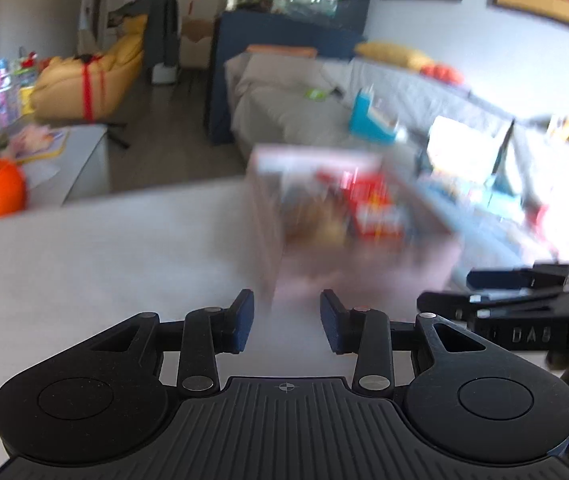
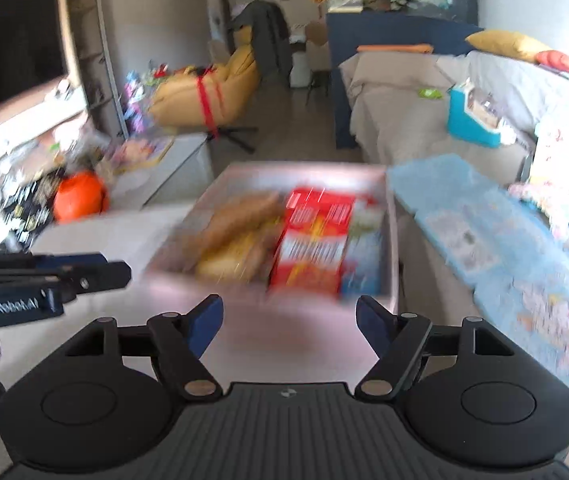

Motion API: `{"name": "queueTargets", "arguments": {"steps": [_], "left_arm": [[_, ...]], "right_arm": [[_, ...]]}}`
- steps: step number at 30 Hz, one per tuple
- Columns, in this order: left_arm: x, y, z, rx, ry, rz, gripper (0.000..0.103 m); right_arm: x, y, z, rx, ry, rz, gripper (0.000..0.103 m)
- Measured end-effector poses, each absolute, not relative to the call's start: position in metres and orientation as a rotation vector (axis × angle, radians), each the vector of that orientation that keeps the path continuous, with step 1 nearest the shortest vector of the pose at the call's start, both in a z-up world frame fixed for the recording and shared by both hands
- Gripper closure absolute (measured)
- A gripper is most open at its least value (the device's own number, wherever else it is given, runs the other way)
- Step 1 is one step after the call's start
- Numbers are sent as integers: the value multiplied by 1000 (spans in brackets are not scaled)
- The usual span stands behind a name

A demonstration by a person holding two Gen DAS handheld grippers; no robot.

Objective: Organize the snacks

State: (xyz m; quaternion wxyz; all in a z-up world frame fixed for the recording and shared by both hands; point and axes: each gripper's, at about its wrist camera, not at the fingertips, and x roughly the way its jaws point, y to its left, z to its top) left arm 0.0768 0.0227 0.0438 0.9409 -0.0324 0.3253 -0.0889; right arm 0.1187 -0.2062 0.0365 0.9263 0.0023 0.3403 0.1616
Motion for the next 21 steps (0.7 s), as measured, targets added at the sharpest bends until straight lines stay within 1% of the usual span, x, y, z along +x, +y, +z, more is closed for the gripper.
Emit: {"name": "queueTargets", "arguments": {"steps": [4,6,8,10,11,12,18,21], "left_arm": [[30,20,13,-25,699,-79,62],[21,19,-2,-36,725,-63,62],[13,15,-11,-10,682,-48,62],[13,12,-11,-6,671,-32,61],[15,12,-11,-14,669,-32,60],[15,13,-11,-22,666,-32,60],[12,8,-15,-24,654,-12,57],[14,7,-16,-36,652,-22,50]], "right_arm": [[80,-183,11,-16,761,358,28],[67,-171,-4,-37,790,364,28],[63,-163,-17,-78,796,348,25],[56,-157,-22,-129,750,287,14],[55,-158,-24,-127,746,260,7],[56,-162,-25,-104,756,246,3],[53,-173,-24,-71,760,237,0],[48,-173,-29,-66,711,230,0]]}}
